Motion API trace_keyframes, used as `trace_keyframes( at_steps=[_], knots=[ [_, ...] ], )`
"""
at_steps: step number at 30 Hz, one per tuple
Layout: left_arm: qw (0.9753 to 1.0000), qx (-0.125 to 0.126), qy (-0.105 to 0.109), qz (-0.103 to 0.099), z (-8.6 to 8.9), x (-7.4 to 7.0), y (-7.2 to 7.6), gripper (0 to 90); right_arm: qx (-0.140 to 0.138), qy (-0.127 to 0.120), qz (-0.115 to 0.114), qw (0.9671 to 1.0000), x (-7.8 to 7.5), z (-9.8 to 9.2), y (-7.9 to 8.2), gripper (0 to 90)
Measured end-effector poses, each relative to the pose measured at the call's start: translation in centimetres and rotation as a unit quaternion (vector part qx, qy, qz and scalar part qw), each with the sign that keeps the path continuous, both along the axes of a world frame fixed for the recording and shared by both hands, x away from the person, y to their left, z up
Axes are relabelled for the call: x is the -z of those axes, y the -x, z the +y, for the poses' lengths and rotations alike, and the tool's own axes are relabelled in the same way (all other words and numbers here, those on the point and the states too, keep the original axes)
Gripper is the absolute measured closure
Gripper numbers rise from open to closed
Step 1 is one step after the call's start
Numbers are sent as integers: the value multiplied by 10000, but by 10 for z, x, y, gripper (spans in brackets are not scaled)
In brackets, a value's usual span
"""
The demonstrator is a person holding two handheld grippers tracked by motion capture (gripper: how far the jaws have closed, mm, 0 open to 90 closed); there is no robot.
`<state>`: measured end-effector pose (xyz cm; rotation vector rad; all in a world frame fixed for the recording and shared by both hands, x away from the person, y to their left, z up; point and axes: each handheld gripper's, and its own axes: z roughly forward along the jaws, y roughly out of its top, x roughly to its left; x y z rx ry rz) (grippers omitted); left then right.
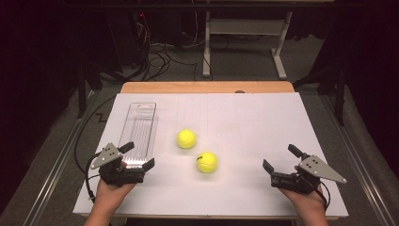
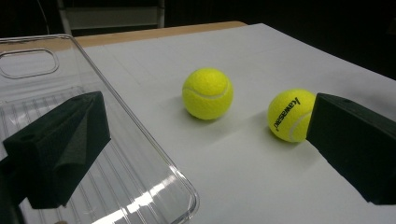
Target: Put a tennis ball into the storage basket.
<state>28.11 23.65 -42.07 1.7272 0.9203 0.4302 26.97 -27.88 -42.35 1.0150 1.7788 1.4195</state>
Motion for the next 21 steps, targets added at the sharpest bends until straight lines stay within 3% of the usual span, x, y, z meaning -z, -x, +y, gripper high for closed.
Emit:
trace_keyframes(
  at_steps=[5,9,21],
  knots=[
    [10000,1,48,-5,2,-1,0,5,-10,12,-16,10000,0,0,0,2],
    [9998,15,117,-132,1,-1,1,5,-3,-3,8,10000,0,1,0,2],
    [9999,52,131,-69,2,-1,1,2,-61,32,33,10000,2,2,-2,2]
  ],
)
